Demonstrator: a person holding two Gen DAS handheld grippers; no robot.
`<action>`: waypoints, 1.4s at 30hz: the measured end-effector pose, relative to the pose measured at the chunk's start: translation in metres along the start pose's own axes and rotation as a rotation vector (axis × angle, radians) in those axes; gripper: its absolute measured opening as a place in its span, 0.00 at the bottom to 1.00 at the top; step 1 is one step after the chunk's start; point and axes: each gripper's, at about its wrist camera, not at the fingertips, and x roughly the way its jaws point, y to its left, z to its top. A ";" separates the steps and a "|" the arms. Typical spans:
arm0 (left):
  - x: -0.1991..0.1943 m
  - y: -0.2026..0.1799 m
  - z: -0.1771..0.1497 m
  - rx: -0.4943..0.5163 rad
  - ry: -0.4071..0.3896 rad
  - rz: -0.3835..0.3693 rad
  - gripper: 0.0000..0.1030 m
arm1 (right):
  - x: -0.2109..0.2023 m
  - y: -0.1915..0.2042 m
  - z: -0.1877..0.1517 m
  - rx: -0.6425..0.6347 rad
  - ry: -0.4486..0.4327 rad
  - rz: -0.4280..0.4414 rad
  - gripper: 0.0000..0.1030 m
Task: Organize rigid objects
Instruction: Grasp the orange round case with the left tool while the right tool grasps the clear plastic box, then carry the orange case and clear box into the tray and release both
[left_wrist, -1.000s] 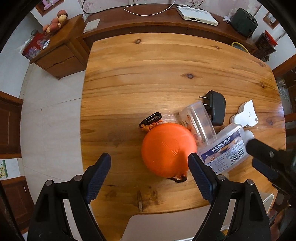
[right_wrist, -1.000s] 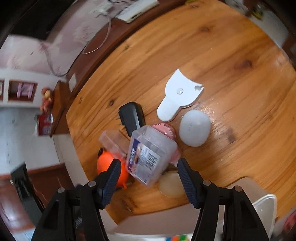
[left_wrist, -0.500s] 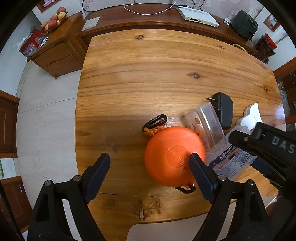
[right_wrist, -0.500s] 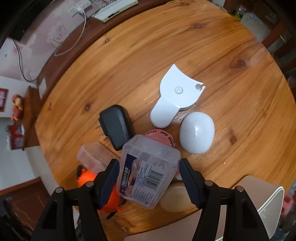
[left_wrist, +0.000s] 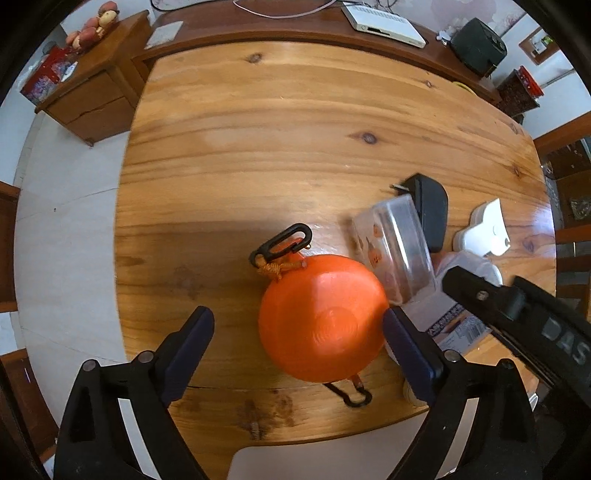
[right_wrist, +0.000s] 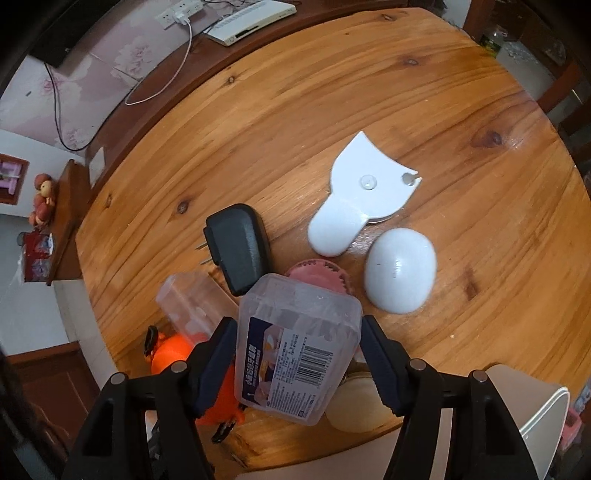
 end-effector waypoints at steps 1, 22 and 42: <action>0.002 -0.001 0.000 0.000 0.008 -0.003 0.93 | -0.004 -0.003 -0.001 -0.015 -0.010 0.005 0.66; 0.015 -0.006 -0.029 -0.038 -0.006 0.003 0.78 | -0.037 -0.034 -0.012 -0.094 -0.058 0.084 0.64; -0.105 -0.026 -0.102 0.068 -0.187 0.034 0.78 | -0.135 -0.058 -0.056 -0.272 -0.135 0.223 0.64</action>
